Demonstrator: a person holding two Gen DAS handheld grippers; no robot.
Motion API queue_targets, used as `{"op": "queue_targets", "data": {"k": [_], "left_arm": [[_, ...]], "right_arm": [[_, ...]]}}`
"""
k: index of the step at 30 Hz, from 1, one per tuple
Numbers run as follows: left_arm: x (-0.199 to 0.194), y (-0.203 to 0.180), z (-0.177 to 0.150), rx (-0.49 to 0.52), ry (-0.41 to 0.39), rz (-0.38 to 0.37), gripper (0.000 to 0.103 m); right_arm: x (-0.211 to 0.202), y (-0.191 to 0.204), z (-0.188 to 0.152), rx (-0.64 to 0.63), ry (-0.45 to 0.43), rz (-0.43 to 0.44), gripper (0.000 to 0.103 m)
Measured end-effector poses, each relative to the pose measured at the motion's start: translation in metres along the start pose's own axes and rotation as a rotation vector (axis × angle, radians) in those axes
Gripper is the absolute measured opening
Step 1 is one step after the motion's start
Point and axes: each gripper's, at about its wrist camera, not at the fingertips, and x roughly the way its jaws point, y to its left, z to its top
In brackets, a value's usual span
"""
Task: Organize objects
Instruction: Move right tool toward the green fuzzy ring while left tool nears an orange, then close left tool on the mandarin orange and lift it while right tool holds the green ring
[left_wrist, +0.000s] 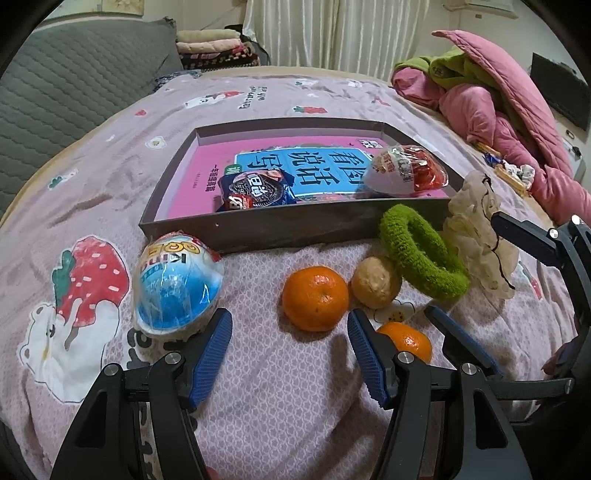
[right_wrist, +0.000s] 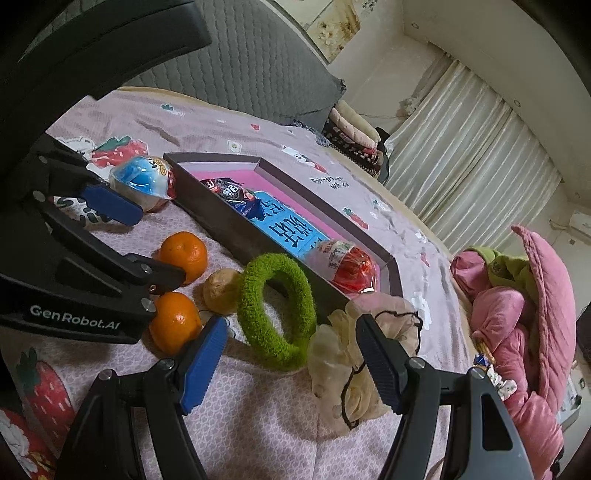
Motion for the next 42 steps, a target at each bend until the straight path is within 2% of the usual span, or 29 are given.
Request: {"op": "queue_targets", "data": {"k": [11,20,25,30,32,35,38,40,42], "left_arm": [[0.01,0.001,0.008,-0.001,0.009,-0.02,0.067],[0.013,-0.001,0.011,0.006,0.02,-0.043,0.067],[0.019,-0.001,0.016,0.001,0.03,-0.05,0.067],[0.024,0.0,0.02,-0.011,0.048,-0.056,0.067],[0.025,-0.001,0.02,0.002,0.045,-0.045,0.067],[0.025,-0.002,0.019,0.007,0.043,-0.04,0.065],[0.023,-0.004,0.017,0.02,0.037,-0.053,0.054],[0.023,-0.006,0.017,0.03,0.04,-0.073,0.042],[0.023,-0.008,0.017,0.035,0.039,-0.077,0.041]], "right_arm": [[0.014,0.012,0.004,-0.116,-0.004,-0.044,0.068],[0.019,0.009,0.001,-0.17,0.016,0.023,0.066],[0.024,0.011,0.0,-0.197,0.023,0.03,0.064],[0.037,0.009,0.003,-0.21,0.045,0.037,0.05],[0.04,0.01,0.005,-0.206,0.052,0.041,0.041],[0.036,0.012,0.006,-0.219,0.028,0.03,0.031],[0.029,0.011,0.009,-0.21,-0.005,0.027,0.021],[0.024,0.007,0.011,-0.188,-0.023,0.029,0.02],[0.022,0.002,0.014,-0.152,-0.035,0.051,0.02]]}}
